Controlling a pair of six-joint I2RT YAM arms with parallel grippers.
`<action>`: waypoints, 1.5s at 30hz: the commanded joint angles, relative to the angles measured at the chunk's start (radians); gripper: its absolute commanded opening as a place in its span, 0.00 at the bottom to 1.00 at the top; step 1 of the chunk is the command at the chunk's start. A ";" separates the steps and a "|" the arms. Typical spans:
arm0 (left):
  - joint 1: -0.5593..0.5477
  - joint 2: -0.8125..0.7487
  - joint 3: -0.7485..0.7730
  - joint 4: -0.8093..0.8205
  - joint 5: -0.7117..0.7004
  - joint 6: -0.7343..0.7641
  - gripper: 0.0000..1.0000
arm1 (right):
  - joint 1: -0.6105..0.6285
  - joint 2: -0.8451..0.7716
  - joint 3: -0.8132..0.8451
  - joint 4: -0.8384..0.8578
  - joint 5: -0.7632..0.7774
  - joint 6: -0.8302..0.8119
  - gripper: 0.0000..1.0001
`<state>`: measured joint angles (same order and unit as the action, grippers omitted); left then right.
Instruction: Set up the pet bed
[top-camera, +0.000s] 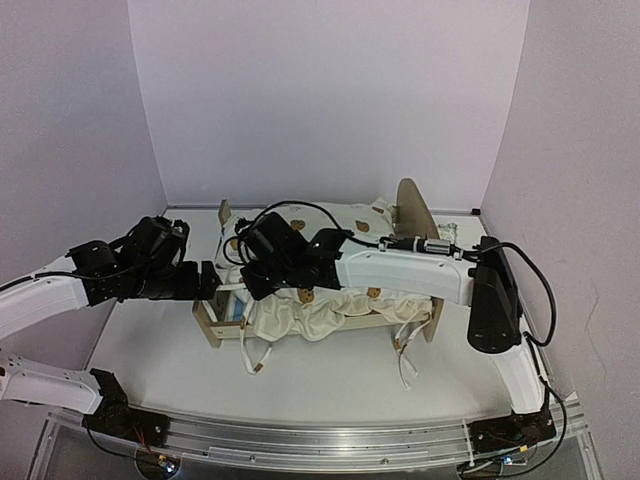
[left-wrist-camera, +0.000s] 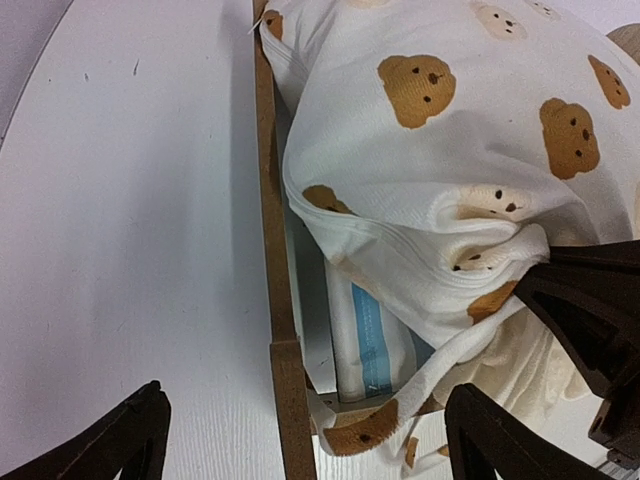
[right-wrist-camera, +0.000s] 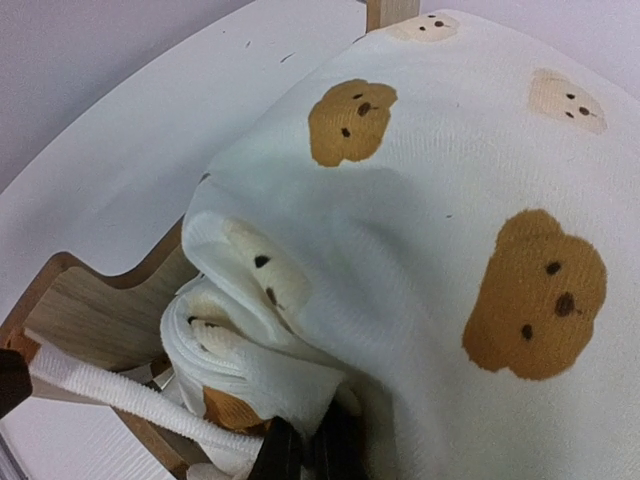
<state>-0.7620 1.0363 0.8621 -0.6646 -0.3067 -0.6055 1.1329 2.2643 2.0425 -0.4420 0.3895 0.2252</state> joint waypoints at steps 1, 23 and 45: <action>0.005 -0.004 -0.005 -0.020 0.015 -0.038 0.90 | 0.016 0.069 0.071 0.000 0.078 -0.020 0.00; 0.004 0.072 -0.126 0.126 0.075 -0.064 0.01 | 0.092 0.016 -0.011 0.008 0.115 -0.058 0.16; 0.001 0.093 0.126 0.032 0.037 -0.040 0.00 | 0.135 -0.492 -0.642 0.260 -0.191 -0.079 0.71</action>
<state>-0.7530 1.1539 0.8633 -0.6973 -0.2842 -0.6542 1.2506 1.8266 1.5570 -0.3194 0.2944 0.1476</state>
